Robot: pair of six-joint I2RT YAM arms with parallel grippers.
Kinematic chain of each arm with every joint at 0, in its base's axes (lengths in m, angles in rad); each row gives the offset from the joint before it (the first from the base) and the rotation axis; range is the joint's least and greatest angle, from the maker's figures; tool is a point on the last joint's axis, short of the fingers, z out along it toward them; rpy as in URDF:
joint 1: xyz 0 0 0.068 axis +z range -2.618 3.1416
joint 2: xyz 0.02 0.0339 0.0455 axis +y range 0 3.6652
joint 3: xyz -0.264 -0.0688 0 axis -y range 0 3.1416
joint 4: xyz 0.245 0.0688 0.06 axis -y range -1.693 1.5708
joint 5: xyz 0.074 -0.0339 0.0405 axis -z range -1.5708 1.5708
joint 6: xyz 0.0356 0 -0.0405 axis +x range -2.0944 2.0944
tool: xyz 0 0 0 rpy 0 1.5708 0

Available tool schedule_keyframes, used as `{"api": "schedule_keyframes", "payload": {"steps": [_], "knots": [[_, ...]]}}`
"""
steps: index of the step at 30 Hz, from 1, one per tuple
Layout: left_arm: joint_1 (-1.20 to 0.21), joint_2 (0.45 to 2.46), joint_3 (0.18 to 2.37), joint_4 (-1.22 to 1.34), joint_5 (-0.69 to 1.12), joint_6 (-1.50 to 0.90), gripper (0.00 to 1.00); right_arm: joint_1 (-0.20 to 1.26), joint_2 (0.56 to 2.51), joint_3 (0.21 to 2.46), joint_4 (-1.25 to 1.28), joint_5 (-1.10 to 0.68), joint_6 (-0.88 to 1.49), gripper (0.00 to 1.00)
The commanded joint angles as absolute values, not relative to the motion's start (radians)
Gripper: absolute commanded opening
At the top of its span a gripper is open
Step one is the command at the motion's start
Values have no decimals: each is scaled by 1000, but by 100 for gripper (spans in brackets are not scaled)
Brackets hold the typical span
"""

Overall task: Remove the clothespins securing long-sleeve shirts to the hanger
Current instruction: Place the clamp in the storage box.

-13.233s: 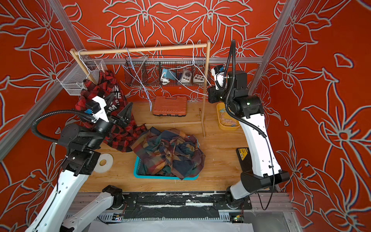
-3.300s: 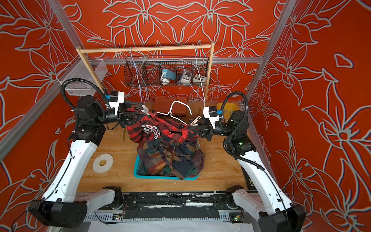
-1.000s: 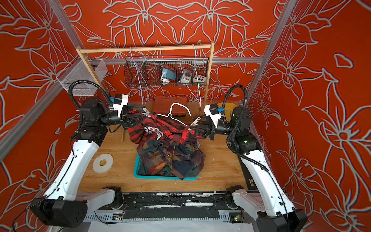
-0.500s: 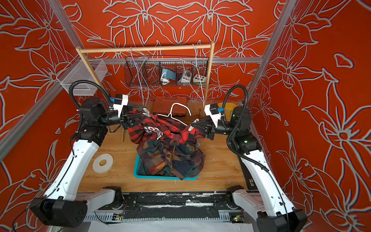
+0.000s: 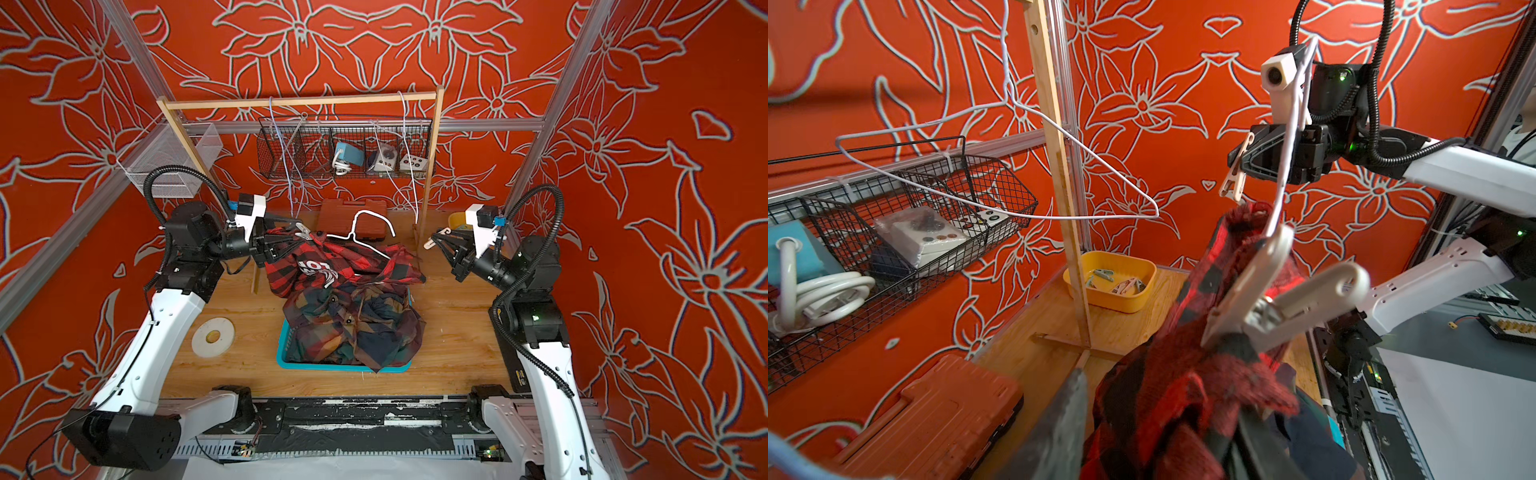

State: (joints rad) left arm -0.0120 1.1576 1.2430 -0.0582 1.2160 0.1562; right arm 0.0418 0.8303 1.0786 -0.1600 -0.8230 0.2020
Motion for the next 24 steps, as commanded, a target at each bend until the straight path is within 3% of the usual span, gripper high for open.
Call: {"api": "schedule_keyframes", "payload": {"steps": [1,5,11,22,23,24], "knots": [[-9,1154,1253,-1,1216,136,0,-7,777,1013,-244,-690,290,0],[-9,1154,1252,3,1198,134,0,-97,744,908,-233,-672,389,0],[-15,1137,1259,6,1201,126,0,-167,886,860,-218,-539,444,0],[-52,1138,1264,-24,1167,156,0,-167,1474,1089,-16,-260,459,0],[-55,1137,1265,-31,1162,163,0,-167,1543,1128,-15,-260,457,7],[-57,1137,1264,-33,1161,165,0,-167,1598,1173,-28,-263,455,23]]}}
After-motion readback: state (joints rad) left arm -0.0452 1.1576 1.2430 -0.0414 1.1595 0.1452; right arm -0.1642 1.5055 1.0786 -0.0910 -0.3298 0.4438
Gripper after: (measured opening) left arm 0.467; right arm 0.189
